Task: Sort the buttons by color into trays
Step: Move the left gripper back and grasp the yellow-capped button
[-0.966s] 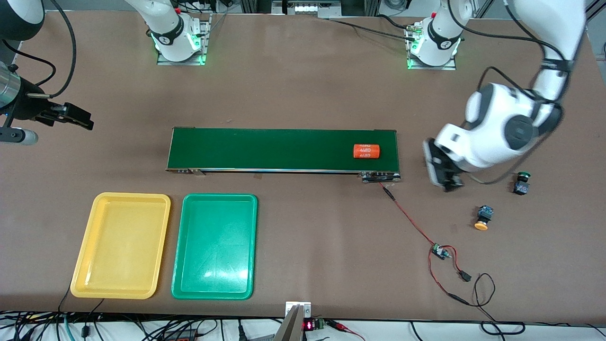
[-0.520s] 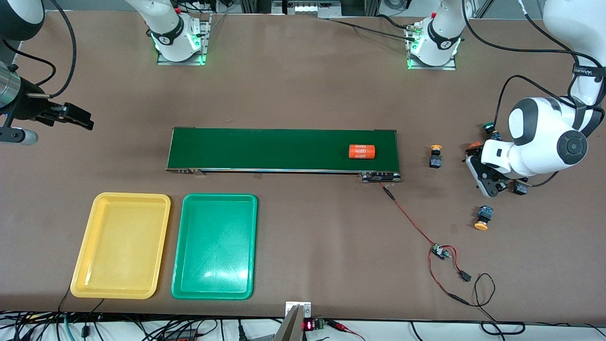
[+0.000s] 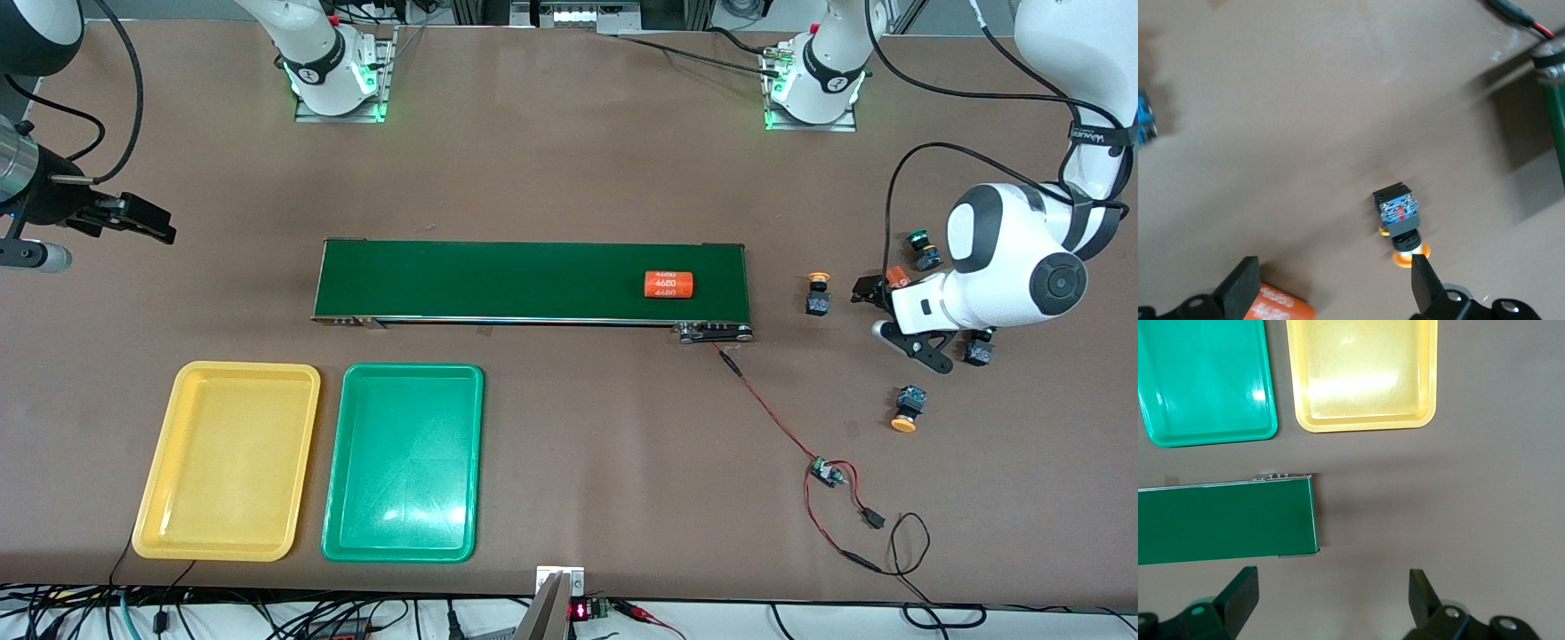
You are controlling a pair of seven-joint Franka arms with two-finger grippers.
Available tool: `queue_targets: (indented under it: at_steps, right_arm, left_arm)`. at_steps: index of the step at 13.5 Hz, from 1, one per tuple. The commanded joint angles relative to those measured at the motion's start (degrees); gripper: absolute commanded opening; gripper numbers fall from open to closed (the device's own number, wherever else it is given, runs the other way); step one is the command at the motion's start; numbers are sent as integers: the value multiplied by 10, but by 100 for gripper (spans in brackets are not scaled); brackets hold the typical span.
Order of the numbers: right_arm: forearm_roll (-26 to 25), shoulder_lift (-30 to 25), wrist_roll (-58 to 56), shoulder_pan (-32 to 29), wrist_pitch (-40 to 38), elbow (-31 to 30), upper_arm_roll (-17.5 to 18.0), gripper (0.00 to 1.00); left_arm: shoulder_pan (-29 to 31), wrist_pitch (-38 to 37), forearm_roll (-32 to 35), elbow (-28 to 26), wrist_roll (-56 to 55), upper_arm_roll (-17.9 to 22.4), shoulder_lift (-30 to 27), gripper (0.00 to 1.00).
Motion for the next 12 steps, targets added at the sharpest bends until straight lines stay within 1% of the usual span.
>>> queue_targets:
  at_steps: [1,6,8,12]
  right_arm:
    - [8,-2,8,-3,1,1,1,100]
    - [8,-2,9,-2,1,1,1,100]
    - [8,-2,8,-3,1,1,1,100]
    - [8,-2,8,-3,0,1,1,100]
  left_arm:
    - [-16,30,1,-20,-88,3,9,100]
    - [-22,159,0,-106,-142,-3,10,100]
    - [-26,177,-1,-123,-160,-4,11,100]
    - [-43,178,0,-132,-166,-9,13,100]
